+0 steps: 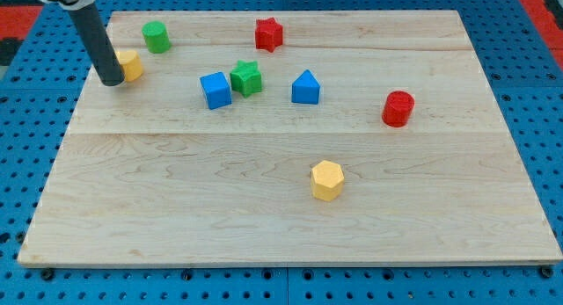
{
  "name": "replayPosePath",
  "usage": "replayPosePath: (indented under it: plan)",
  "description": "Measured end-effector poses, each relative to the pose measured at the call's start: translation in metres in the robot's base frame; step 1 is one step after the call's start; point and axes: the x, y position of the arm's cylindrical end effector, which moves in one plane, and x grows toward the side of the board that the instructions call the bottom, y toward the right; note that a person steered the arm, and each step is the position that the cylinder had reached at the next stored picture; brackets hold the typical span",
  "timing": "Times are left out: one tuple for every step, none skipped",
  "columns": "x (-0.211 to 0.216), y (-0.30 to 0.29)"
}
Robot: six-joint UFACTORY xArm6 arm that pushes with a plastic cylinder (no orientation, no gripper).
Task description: Push the yellow heart into the green star
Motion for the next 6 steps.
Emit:
replayPosePath:
  plan:
    - [-0.015, -0.040]
    - [-0.024, -0.016]
    - [-0.025, 0.058]
    - [-0.025, 0.102]
    - [-0.050, 0.073]
    - [-0.058, 0.085]
